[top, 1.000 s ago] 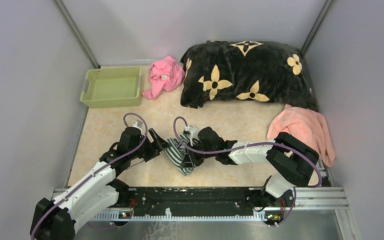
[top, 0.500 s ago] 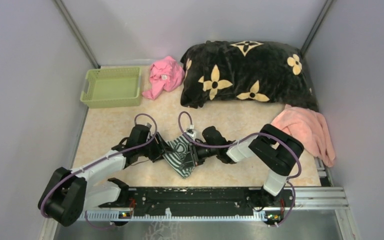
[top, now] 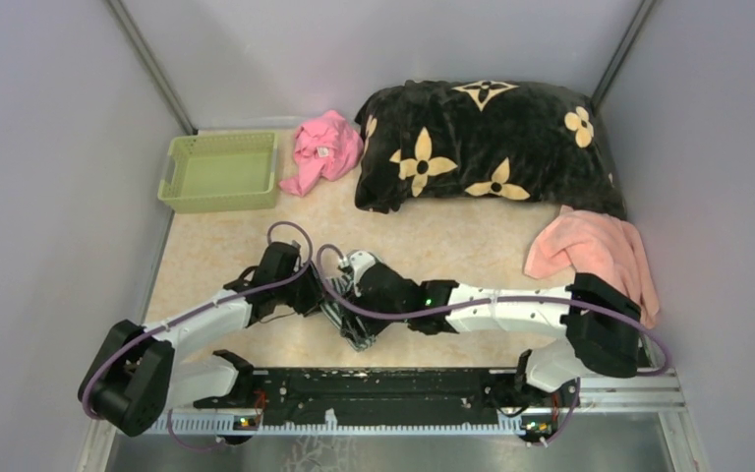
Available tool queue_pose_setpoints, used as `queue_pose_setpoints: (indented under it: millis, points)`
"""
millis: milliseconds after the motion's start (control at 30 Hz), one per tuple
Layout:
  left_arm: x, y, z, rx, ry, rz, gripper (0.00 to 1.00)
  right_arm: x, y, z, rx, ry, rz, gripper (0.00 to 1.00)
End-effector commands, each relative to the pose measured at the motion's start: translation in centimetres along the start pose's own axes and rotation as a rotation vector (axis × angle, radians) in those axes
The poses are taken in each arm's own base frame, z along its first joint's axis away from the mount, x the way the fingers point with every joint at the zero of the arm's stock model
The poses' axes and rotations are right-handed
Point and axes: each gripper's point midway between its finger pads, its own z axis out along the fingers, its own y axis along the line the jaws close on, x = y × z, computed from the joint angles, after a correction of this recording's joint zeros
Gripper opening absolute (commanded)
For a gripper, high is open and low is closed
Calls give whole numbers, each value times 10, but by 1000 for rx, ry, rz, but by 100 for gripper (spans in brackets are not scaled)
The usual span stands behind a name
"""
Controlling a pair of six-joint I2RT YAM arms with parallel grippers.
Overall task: Roll the towels
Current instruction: Roll the towel at the center of the board.
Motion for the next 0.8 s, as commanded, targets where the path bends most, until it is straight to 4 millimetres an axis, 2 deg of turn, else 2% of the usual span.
queue_pose_setpoints:
  millis: [0,133,200,233,400,567,700,767]
  points:
    - [0,28,2,-141,-20,28,45,-31,-11,-30,332,-113,-231,62]
    - [1,28,2,-146,-22,25,45,-33,5,-25,438,-125,-347,63]
    - [1,28,2,-146,-23,25,46,-29,12,-17,477,-117,-392,63]
    - [1,27,2,-147,-24,24,46,-21,12,-9,501,-94,-424,63]
    - [0,27,1,-149,-30,25,47,7,-5,17,609,-13,-508,63]
    - [-1,28,1,-155,-38,25,50,34,-30,28,680,74,-544,59]
    - [-3,26,2,-152,-41,23,52,58,-48,34,695,143,-557,49]
    - [-5,24,1,-153,-48,26,55,66,-55,35,688,172,-545,38]
